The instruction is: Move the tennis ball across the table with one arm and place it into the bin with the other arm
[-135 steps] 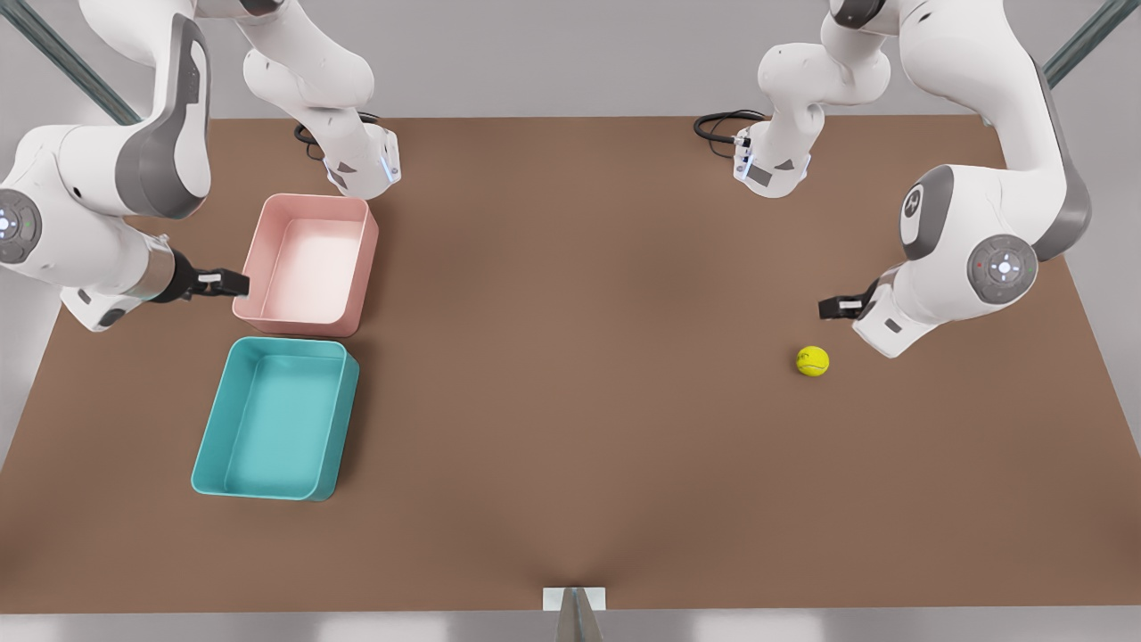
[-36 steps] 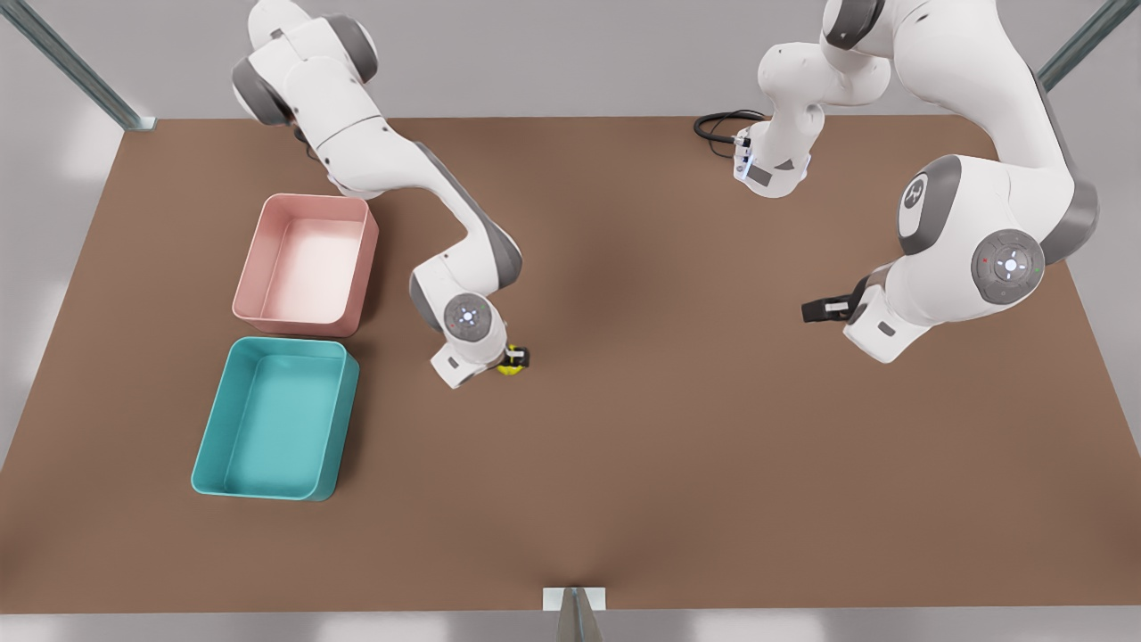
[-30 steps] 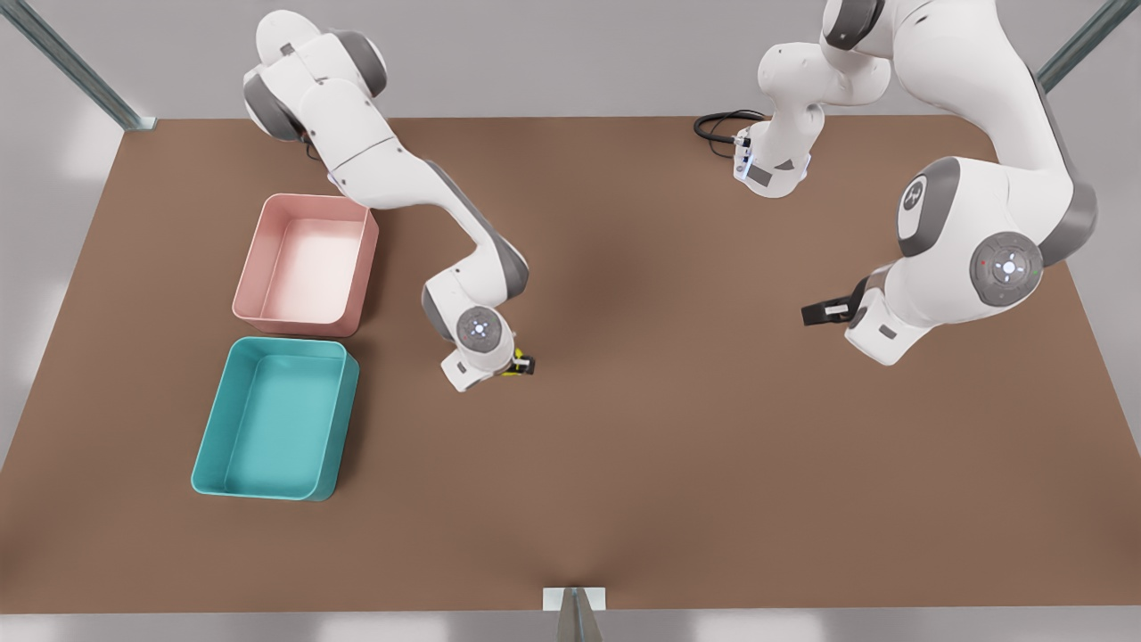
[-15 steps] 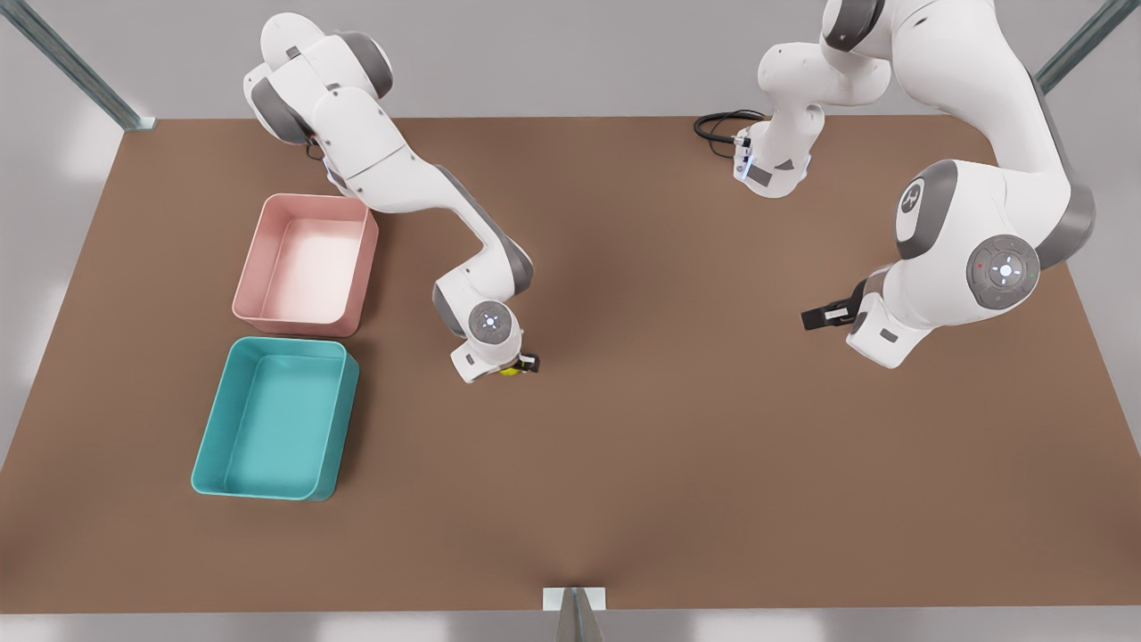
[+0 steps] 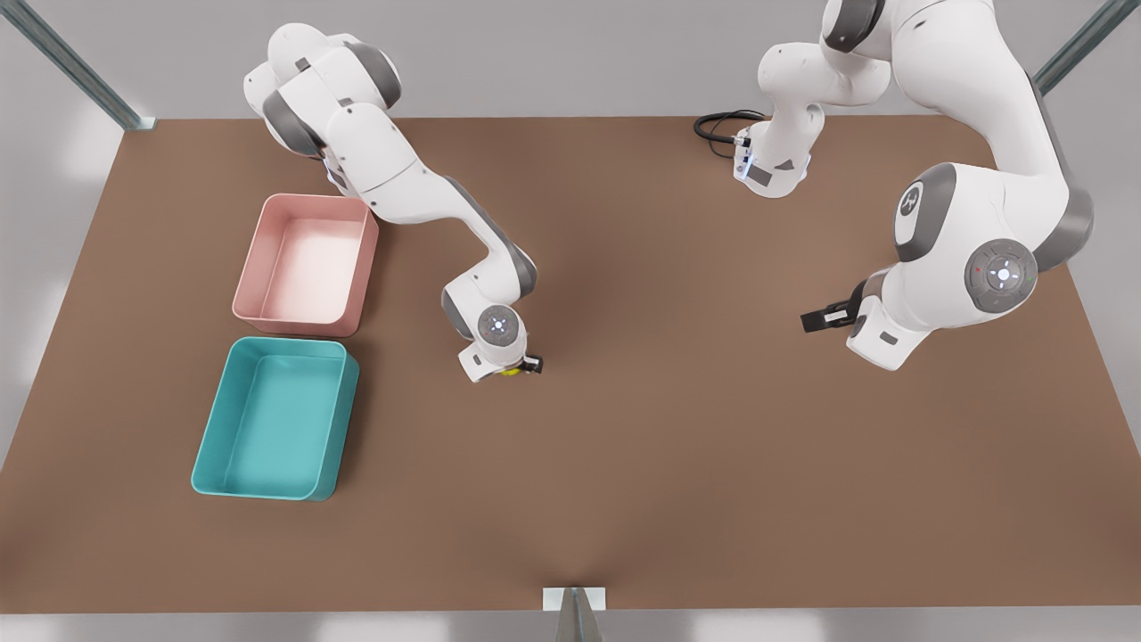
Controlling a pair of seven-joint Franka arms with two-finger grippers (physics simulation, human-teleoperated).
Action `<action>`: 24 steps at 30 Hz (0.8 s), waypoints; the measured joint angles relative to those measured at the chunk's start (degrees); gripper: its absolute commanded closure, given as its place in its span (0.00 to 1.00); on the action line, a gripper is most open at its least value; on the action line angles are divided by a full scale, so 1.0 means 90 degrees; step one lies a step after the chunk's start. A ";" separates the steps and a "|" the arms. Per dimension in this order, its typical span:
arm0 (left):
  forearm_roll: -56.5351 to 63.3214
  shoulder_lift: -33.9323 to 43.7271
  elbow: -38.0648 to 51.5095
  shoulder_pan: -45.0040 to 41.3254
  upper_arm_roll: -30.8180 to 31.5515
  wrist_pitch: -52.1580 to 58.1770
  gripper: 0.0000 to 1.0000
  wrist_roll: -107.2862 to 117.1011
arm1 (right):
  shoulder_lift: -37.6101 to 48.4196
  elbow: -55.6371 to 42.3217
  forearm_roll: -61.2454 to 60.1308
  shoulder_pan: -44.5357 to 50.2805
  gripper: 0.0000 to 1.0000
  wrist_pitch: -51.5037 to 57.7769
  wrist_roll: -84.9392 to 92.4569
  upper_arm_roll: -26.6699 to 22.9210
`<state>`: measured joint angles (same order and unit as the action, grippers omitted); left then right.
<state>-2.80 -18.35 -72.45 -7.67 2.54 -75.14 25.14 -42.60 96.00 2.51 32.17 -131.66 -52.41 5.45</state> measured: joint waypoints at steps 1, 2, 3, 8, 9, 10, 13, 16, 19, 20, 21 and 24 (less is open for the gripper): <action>0.0001 0.0000 0.0000 0.0001 0.0000 -0.0001 0.00 0.0007 | -0.0005 0.0000 0.0002 0.0000 0.00 -0.0015 -0.0011 0.0000; 0.0002 0.0000 0.0000 0.0002 0.0000 -0.0002 0.00 0.0013 | -0.0008 0.0000 0.0003 -0.0003 0.01 -0.0027 -0.0021 0.0000; 0.0003 0.0000 0.0000 0.0002 0.0000 -0.0002 0.00 0.0020 | -0.0009 0.0000 0.0005 -0.0007 0.06 -0.0038 -0.0031 0.0000; -0.0001 0.0002 0.0000 0.0002 0.0000 0.0014 0.00 0.0046 | -0.0002 0.0001 -0.0025 -0.0010 0.50 -0.0104 -0.0035 0.0000; -0.0002 0.0001 0.0000 0.0002 0.0000 0.0017 0.00 0.0050 | 0.0012 0.0001 -0.0038 -0.0020 0.51 -0.0117 -0.0021 0.0002; -0.0003 0.0000 -0.0001 0.0002 0.0000 0.0018 0.00 0.0055 | 0.0038 0.0000 -0.0048 -0.0036 0.51 -0.0122 -0.0005 0.0006; -0.0004 -0.0004 -0.0001 0.0002 0.0000 0.0020 0.00 0.0066 | 0.0161 -0.0007 -0.0070 -0.0072 0.51 -0.0115 0.0055 0.0009; -0.0005 0.0000 0.0000 0.0002 0.0000 0.0023 0.00 0.0075 | 0.0291 -0.0013 -0.0086 -0.0149 0.51 -0.0100 0.0140 0.0010; -0.0005 0.0006 -0.0003 0.0009 0.0000 0.0035 0.00 0.0084 | 0.0610 -0.0101 -0.0123 -0.0571 0.52 0.0055 0.0400 0.0011; -0.0005 0.0003 -0.0002 0.0018 0.0000 0.0038 0.00 0.0086 | 0.0713 -0.0200 -0.0133 -0.0772 0.52 0.0168 0.0539 0.0010; -0.0005 0.0002 -0.0001 0.0030 0.0000 0.0040 0.00 0.0088 | 0.0793 -0.0292 -0.0141 -0.0998 0.52 0.0300 0.0698 0.0010; 0.0001 0.0000 0.0000 0.0049 -0.0003 0.0040 0.00 0.0083 | 0.0983 -0.0775 -0.0164 -0.1920 0.52 0.0921 0.1341 0.0000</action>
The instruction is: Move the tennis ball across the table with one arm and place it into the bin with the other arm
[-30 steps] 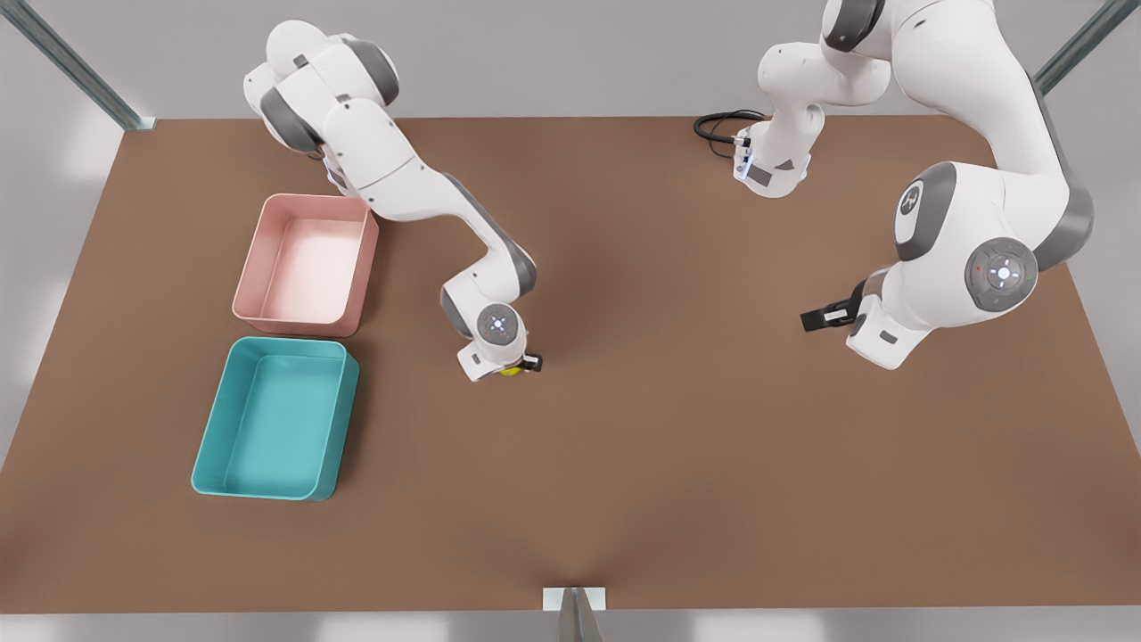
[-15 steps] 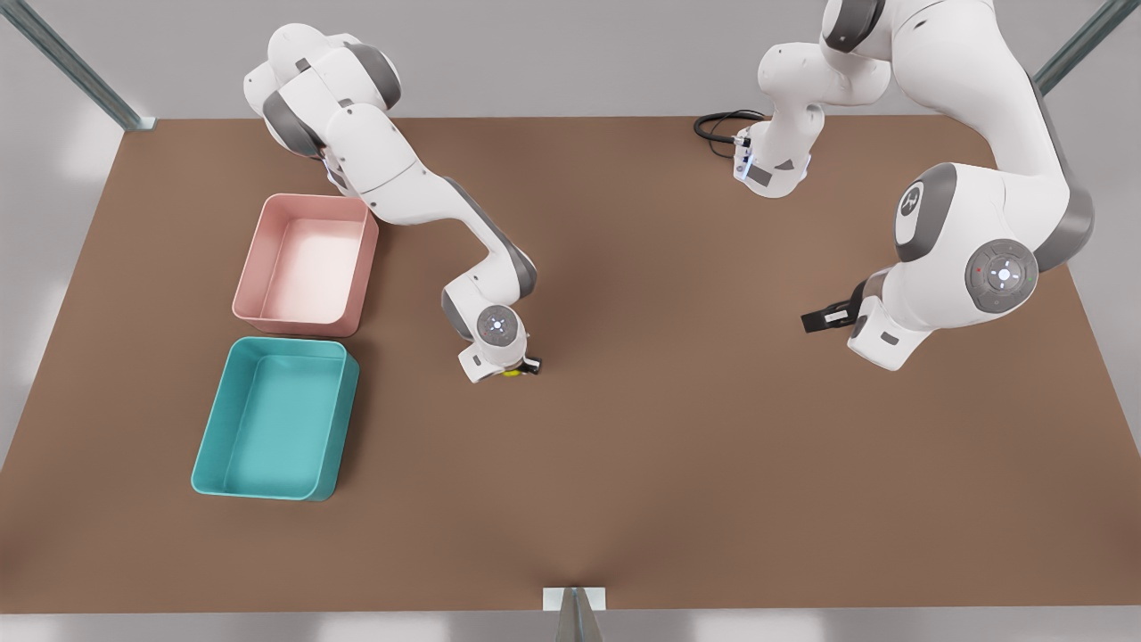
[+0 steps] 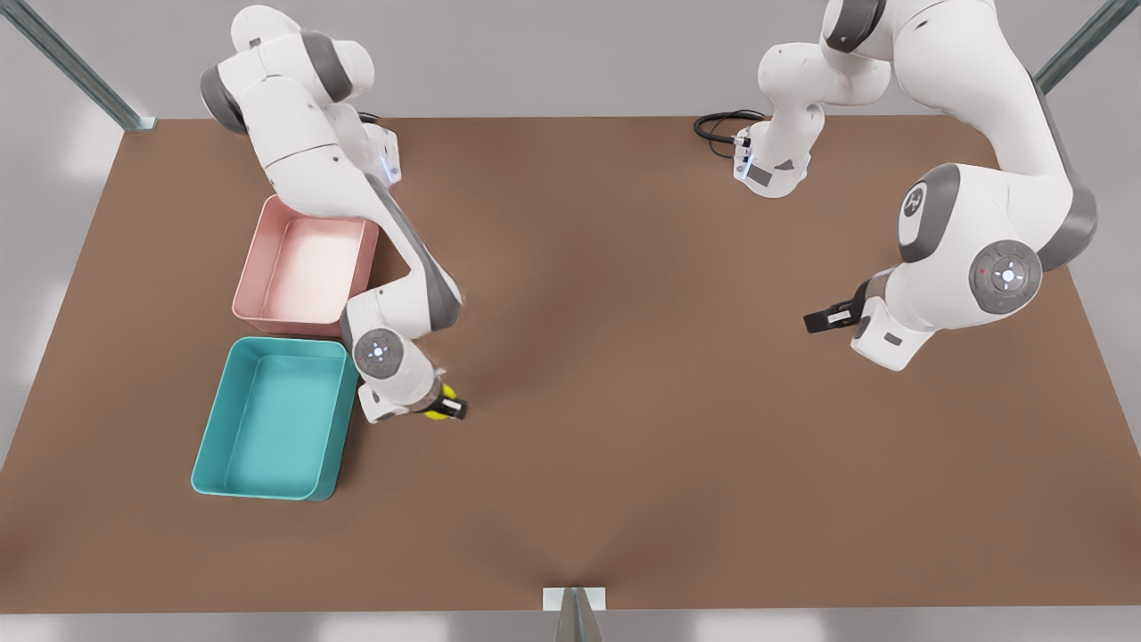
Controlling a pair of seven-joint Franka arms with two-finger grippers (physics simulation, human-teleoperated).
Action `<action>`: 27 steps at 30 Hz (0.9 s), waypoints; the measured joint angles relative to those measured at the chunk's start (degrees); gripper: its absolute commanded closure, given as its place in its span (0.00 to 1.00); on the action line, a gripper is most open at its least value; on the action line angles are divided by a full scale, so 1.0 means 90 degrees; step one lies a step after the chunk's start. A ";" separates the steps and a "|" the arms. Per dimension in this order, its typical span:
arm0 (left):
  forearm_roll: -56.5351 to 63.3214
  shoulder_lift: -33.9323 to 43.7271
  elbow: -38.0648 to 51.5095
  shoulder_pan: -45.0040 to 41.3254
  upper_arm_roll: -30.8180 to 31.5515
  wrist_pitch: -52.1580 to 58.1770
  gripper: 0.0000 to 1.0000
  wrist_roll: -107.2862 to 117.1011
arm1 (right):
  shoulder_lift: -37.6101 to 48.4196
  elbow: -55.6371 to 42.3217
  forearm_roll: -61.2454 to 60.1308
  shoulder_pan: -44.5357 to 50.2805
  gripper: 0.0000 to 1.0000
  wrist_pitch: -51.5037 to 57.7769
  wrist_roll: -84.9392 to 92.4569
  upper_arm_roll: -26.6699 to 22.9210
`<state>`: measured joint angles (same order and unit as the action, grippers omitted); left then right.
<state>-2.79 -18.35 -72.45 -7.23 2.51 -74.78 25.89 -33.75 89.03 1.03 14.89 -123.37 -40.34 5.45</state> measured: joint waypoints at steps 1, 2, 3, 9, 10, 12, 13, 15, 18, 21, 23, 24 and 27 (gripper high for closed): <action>0.0001 0.0000 0.0000 0.0011 0.0001 -0.0001 0.00 -0.0002 | 0.0036 -0.0157 -0.0005 -0.0345 0.52 0.0240 0.0265 -0.0015; 0.0002 0.0000 0.0000 0.0018 0.0002 -0.0002 0.00 -0.0004 | 0.0054 -0.0327 0.0001 -0.0708 0.52 0.0490 0.0552 -0.0033; 0.0002 0.0000 0.0000 0.0023 0.0002 -0.0007 0.00 -0.0007 | 0.0061 -0.0499 0.0017 -0.1008 0.51 0.0739 0.0846 -0.0054; -0.0002 0.0008 -0.0005 0.0022 0.0003 -0.0009 0.00 -0.0017 | -0.0392 -0.0843 0.0266 -0.1730 0.51 0.1653 0.2573 -0.0860; -0.0003 0.0004 -0.0007 0.0022 0.0003 -0.0009 0.00 -0.0018 | -0.0458 -0.0854 0.0275 -0.1754 0.50 0.1731 0.2819 -0.0890; -0.0004 0.0008 -0.0004 0.0022 0.0003 -0.0003 0.00 -0.0019 | -0.0536 -0.0859 0.0328 -0.1776 0.00 0.1865 0.3243 -0.0909; -0.0005 0.0007 -0.0003 0.0022 0.0003 -0.0001 0.00 -0.0020 | -0.0556 -0.0862 0.0344 -0.1781 0.00 0.1919 0.3433 -0.0912; -0.0005 0.0002 -0.0002 0.0022 0.0003 0.0002 0.00 -0.0022 | -0.0578 -0.0875 0.0342 -0.1782 0.00 0.2000 0.3792 -0.0905; -0.0005 0.0000 -0.0003 0.0027 0.0003 -0.0003 0.00 -0.0024 | -0.0486 -0.0974 0.0230 -0.1748 0.00 0.2113 0.4258 -0.0881; -0.0005 0.0000 -0.0004 0.0031 0.0003 -0.0006 0.00 -0.0027 | 0.0868 -0.0747 0.0148 -0.1438 0.00 0.2570 0.4571 -0.0839; -0.0005 0.0000 -0.0003 0.0032 0.0003 -0.0007 0.00 -0.0028 | 0.1837 -0.0621 0.0109 -0.1167 0.00 0.2979 0.4662 -0.0834; -0.0005 0.0000 -0.0002 0.0029 0.0003 -0.0006 0.00 -0.0029 | 0.2137 -0.0591 0.0040 -0.1141 0.00 0.3145 0.4705 -0.0844; -0.0006 0.0004 -0.0003 0.0027 0.0003 0.0007 0.00 -0.0031 | 0.2765 -0.0480 -0.0092 -0.1253 0.00 0.3662 0.4825 -0.0896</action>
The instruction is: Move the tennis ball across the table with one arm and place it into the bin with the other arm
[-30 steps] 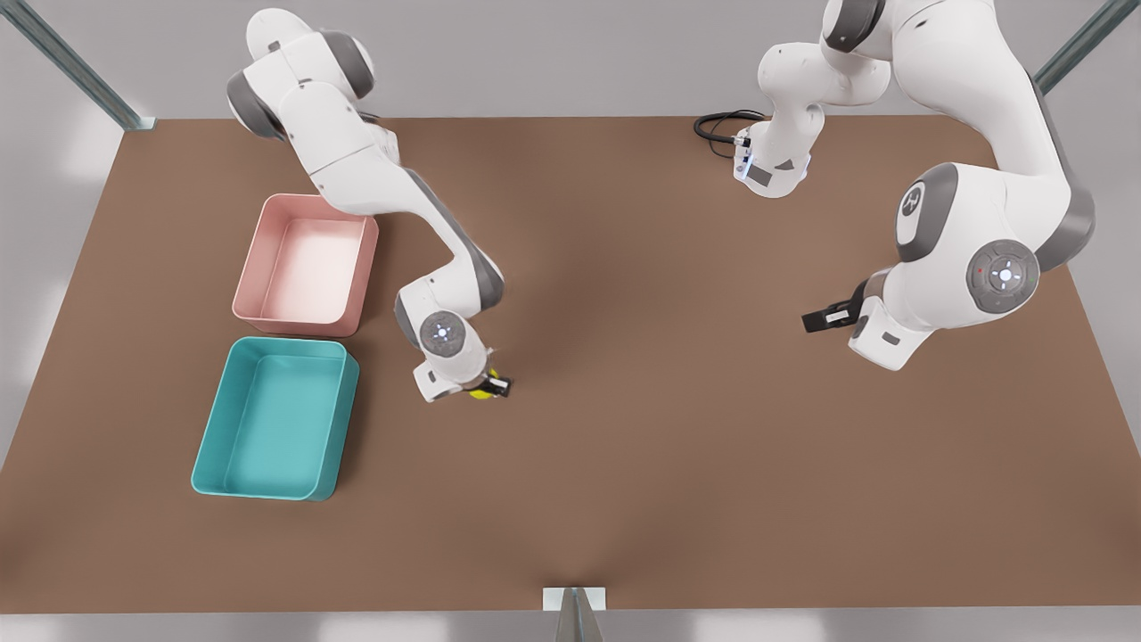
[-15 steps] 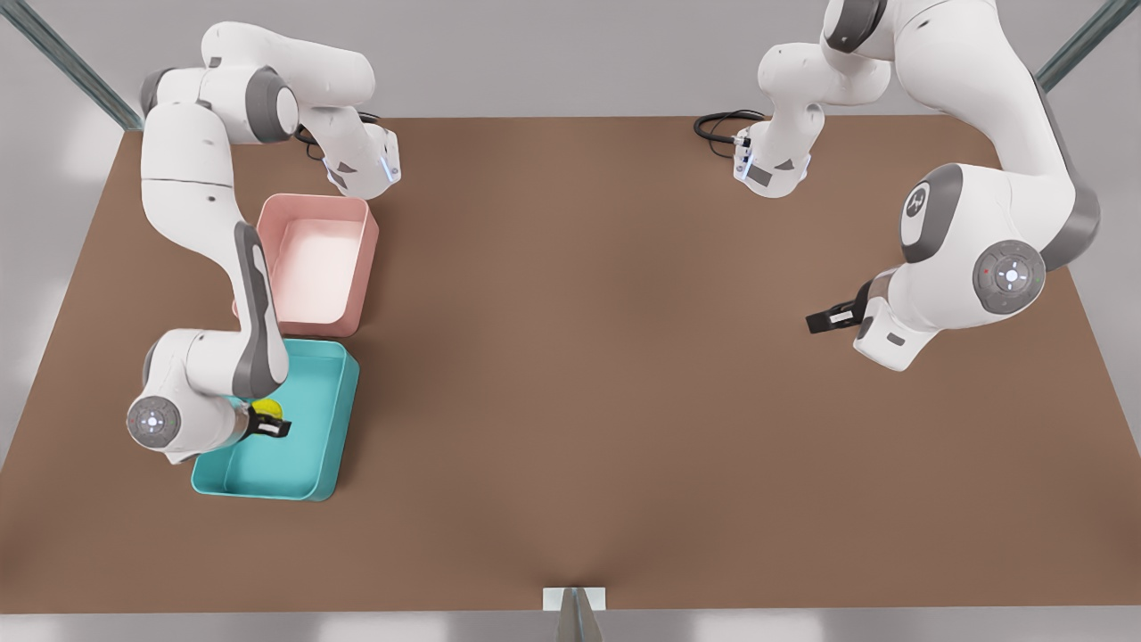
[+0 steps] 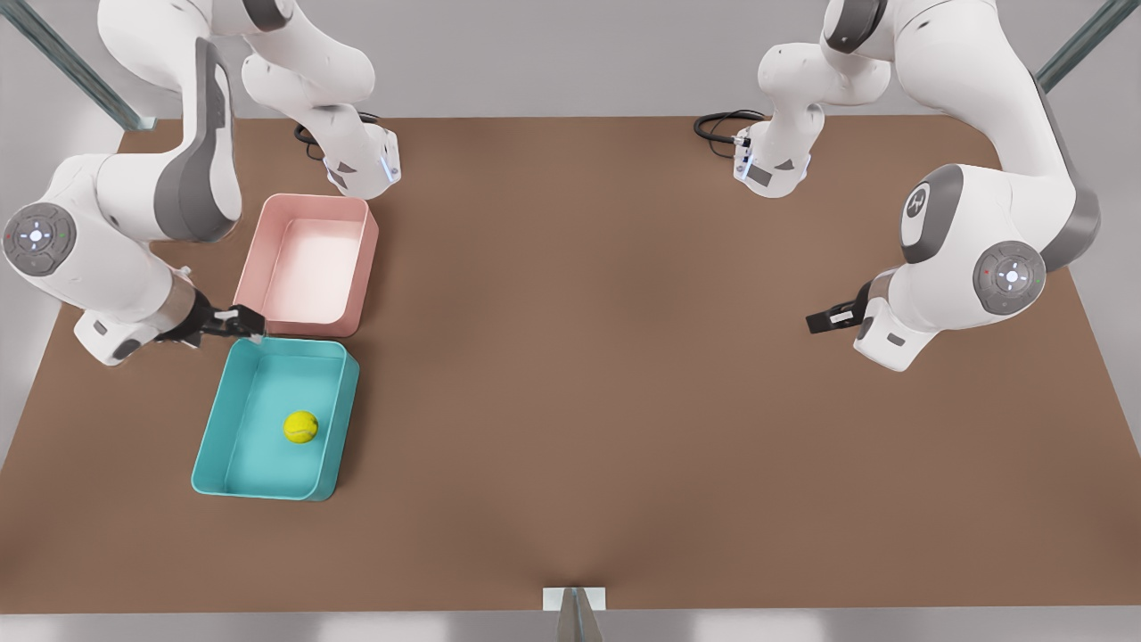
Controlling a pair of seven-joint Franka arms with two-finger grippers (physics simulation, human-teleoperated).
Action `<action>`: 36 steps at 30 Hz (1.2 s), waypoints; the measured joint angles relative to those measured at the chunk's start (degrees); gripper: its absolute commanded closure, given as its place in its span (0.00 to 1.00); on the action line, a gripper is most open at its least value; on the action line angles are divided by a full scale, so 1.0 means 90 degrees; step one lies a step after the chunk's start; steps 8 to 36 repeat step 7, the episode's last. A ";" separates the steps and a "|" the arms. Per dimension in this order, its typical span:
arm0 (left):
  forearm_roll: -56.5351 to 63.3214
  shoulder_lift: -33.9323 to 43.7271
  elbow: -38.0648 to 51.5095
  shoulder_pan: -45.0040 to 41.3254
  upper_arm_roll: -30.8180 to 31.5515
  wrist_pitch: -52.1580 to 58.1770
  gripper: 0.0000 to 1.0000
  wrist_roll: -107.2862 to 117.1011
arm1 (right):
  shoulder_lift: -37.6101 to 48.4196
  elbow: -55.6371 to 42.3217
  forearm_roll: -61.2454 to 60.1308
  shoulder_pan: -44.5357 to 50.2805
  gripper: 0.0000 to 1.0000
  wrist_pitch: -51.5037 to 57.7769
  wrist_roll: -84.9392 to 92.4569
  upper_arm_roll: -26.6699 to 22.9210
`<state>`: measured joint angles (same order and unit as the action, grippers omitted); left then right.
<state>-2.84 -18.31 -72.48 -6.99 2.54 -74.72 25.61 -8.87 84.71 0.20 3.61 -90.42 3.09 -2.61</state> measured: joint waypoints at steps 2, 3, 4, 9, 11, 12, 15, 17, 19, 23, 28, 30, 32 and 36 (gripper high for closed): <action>0.0000 0.0004 0.0002 -0.0003 0.0000 0.0025 0.00 -0.0001 | 0.0215 0.0010 -0.0020 -0.0054 0.00 0.0245 0.0064 -0.0008; 0.0000 0.0005 0.0003 -0.0004 0.0000 0.0035 0.00 -0.0002 | 0.0297 0.0018 -0.0027 -0.0059 0.00 0.0345 0.0092 -0.0005; 0.0000 0.0005 0.0003 -0.0005 0.0000 0.0041 0.00 -0.0002 | 0.0363 0.0031 -0.0032 -0.0049 0.00 0.0432 0.0119 -0.0007; 0.0000 0.0005 0.0003 -0.0005 0.0000 0.0054 0.00 -0.0003 | 0.0456 0.0050 -0.0031 -0.0010 0.00 0.0636 0.0189 -0.0018; 0.0000 0.0005 0.0003 -0.0005 0.0000 0.0054 0.00 -0.0003 | 0.0456 0.0050 -0.0031 -0.0010 0.00 0.0636 0.0189 -0.0018; 0.0000 0.0005 0.0003 -0.0005 0.0000 0.0054 0.00 -0.0003 | 0.0456 0.0050 -0.0031 -0.0010 0.00 0.0636 0.0189 -0.0018; 0.0000 0.0005 0.0003 -0.0005 0.0000 0.0054 0.00 -0.0003 | 0.0456 0.0050 -0.0031 -0.0010 0.00 0.0636 0.0189 -0.0018; 0.0000 0.0005 0.0003 -0.0005 0.0000 0.0054 0.00 -0.0003 | 0.0456 0.0050 -0.0031 -0.0010 0.00 0.0636 0.0189 -0.0018; 0.0000 0.0005 0.0003 -0.0005 0.0000 0.0054 0.00 -0.0003 | 0.0456 0.0050 -0.0031 -0.0010 0.00 0.0636 0.0189 -0.0018; 0.0000 0.0005 0.0003 -0.0005 0.0000 0.0054 0.00 -0.0003 | 0.0456 0.0050 -0.0031 -0.0010 0.00 0.0636 0.0189 -0.0018; 0.0000 0.0005 0.0003 -0.0005 0.0000 0.0054 0.00 -0.0003 | 0.0456 0.0050 -0.0031 -0.0010 0.00 0.0636 0.0189 -0.0018; 0.0000 0.0005 0.0003 -0.0005 0.0000 0.0054 0.00 -0.0003 | 0.0456 0.0050 -0.0031 -0.0010 0.00 0.0636 0.0189 -0.0018; 0.0000 0.0005 0.0003 -0.0005 0.0000 0.0054 0.00 -0.0003 | 0.0456 0.0050 -0.0031 -0.0010 0.00 0.0636 0.0189 -0.0018; 0.0000 0.0005 0.0003 -0.0005 0.0000 0.0054 0.00 -0.0003 | 0.0456 0.0050 -0.0031 -0.0010 0.00 0.0636 0.0189 -0.0018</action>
